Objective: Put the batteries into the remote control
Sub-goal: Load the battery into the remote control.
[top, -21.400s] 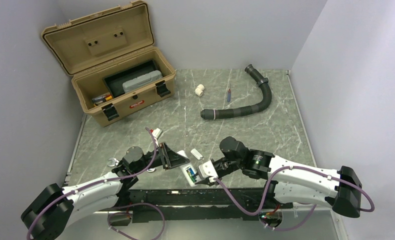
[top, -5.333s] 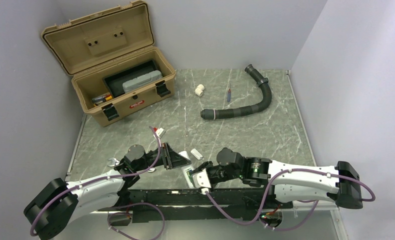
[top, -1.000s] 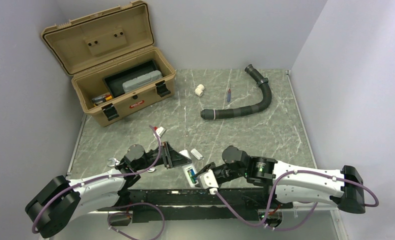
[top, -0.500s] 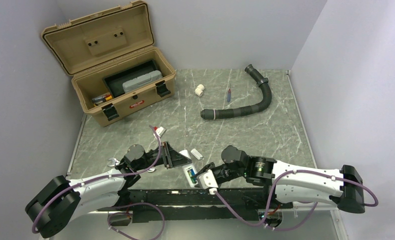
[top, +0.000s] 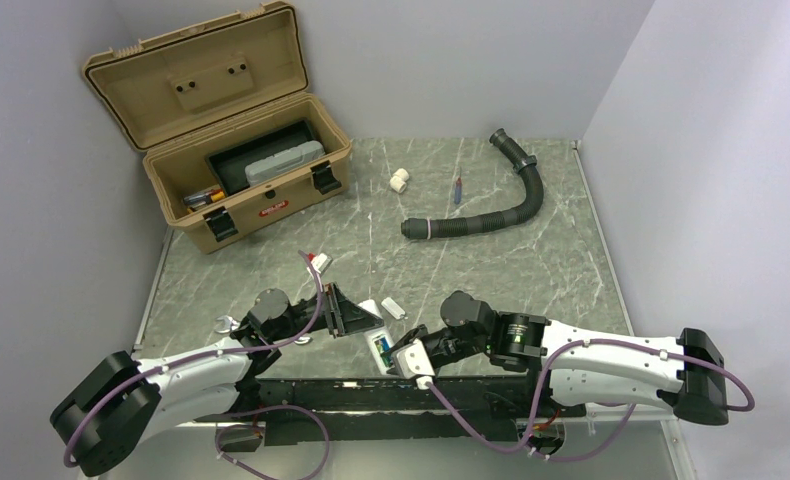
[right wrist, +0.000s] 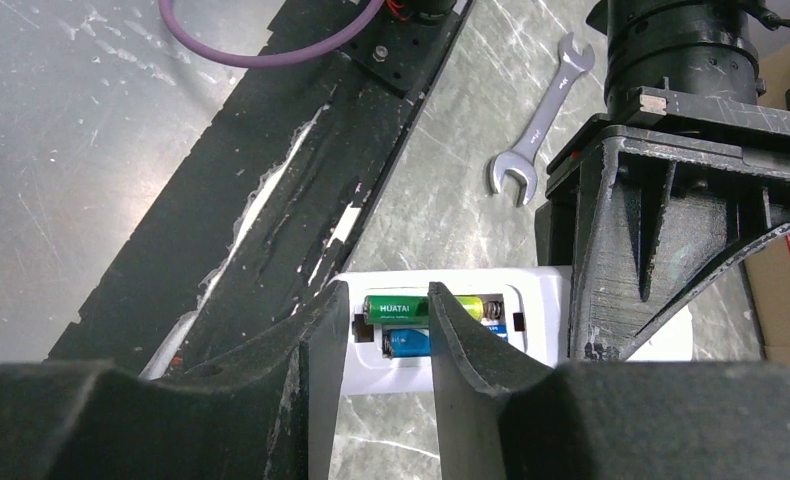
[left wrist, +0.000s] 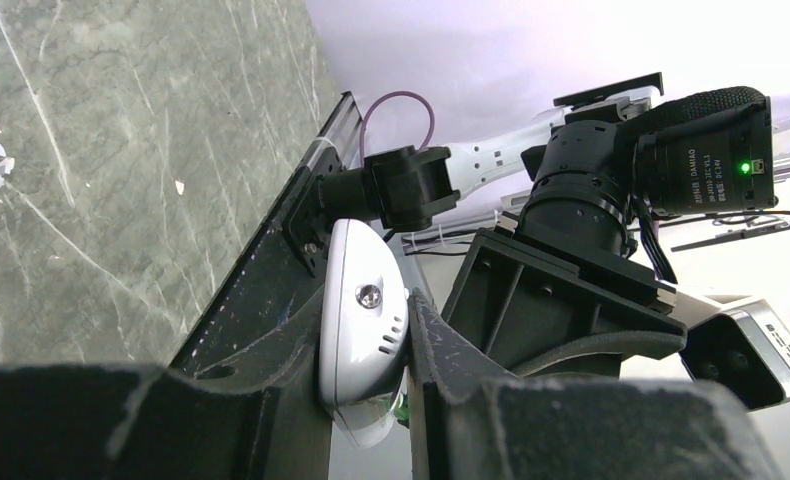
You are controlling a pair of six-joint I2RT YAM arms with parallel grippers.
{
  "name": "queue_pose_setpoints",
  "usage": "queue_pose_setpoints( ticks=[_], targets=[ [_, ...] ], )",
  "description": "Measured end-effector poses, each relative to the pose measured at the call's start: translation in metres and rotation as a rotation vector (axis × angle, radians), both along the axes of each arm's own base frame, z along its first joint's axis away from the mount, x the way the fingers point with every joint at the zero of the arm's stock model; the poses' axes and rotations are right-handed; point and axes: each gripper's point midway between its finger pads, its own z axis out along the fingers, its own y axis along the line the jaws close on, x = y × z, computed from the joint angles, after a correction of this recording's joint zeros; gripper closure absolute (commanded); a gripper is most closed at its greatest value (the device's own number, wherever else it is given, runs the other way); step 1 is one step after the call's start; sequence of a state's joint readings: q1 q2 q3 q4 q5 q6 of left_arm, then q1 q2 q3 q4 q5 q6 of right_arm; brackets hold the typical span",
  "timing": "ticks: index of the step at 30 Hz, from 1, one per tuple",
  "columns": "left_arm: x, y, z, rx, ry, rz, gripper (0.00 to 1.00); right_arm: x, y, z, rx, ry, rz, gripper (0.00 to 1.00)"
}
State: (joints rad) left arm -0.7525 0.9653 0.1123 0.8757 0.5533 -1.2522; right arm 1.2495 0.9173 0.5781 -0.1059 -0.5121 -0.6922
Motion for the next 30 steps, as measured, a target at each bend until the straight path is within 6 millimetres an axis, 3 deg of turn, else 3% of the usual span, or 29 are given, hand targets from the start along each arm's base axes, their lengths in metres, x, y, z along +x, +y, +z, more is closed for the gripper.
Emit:
queue_pose_setpoints(
  ticks=[30],
  targets=[
    [-0.0006, 0.0006, 0.0019, -0.004, -0.007, 0.000, 1.00, 0.0037, 0.0054, 0.0010, 0.020, 0.014, 0.018, 0.64]
  ],
)
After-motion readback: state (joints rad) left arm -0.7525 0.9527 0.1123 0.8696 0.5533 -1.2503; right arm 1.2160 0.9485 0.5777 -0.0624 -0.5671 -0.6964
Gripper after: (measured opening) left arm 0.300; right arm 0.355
